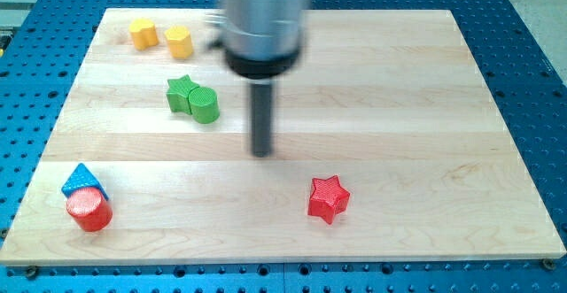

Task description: Place the red circle close to the red star

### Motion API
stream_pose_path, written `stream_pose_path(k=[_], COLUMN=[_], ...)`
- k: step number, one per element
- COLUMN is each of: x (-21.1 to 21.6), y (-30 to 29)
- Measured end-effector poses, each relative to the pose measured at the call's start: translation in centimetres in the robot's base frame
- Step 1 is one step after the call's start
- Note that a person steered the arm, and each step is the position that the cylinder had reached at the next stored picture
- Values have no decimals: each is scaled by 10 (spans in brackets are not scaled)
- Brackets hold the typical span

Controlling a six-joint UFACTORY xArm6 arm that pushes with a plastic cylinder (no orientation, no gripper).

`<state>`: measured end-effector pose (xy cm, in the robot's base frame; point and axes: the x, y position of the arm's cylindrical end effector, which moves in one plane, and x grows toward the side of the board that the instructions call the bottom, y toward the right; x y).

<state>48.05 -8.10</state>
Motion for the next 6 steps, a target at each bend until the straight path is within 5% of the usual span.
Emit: stream_pose_path(k=[2,3,4,6], x=[25,97,117,77], y=[-187,-222,-142,-40])
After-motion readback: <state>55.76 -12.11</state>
